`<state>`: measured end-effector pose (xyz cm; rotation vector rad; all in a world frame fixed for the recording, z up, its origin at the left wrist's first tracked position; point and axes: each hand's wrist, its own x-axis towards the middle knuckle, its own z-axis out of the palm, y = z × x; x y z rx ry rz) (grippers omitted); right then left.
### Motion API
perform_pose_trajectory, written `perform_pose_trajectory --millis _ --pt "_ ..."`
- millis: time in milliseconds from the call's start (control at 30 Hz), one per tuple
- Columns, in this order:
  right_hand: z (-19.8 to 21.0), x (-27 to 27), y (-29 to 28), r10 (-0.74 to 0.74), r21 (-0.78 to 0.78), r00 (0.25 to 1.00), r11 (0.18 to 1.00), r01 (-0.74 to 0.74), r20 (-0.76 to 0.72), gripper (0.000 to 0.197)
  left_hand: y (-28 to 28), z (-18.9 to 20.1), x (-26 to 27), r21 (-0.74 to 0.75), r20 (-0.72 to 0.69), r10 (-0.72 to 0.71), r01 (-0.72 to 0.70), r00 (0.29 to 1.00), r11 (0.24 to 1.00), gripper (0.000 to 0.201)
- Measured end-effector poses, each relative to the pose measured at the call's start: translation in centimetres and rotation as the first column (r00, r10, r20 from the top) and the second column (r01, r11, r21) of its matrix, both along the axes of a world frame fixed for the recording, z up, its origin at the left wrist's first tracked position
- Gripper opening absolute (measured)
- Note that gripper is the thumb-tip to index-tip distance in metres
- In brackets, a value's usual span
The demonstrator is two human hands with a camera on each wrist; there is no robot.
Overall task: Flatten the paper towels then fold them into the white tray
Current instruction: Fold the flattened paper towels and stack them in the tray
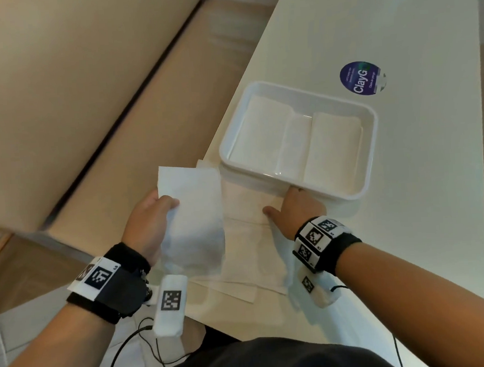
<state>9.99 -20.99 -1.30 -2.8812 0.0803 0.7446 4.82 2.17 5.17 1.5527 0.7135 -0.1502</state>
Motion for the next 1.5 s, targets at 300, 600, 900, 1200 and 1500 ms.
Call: perform_pose_trajectory --millis 300,600,900,1200,1500 --pt "-1.2 0.0 -0.3 -0.200 0.362 0.979 0.911 0.200 -0.037 0.019 0.3 -0.1 0.2 -0.028 0.025 -0.022 0.023 0.999 0.999 0.024" --pt "3.8 -1.6 -3.7 -0.202 0.714 0.979 0.687 0.135 0.009 0.035 0.1 1.0 2.0 -0.071 0.086 -0.048 0.054 0.995 0.996 0.024" --pt "9.4 3.6 -8.2 -0.028 0.589 0.974 0.800 -0.114 0.225 0.020 -1.7 3.2 6.8 -0.044 0.182 -0.111 0.121 0.977 0.992 0.019" --pt "15.2 6.1 -9.3 0.159 0.726 0.980 0.659 -0.197 0.122 0.009 -2.6 4.7 10.5 -0.157 0.207 -0.110 0.144 0.972 0.977 0.023" --pt "17.5 9.4 -5.6 0.162 0.700 0.954 0.650 -0.296 0.253 0.020 -8.4 3.6 8.8 -0.392 0.207 -0.383 0.435 0.900 0.811 0.038"
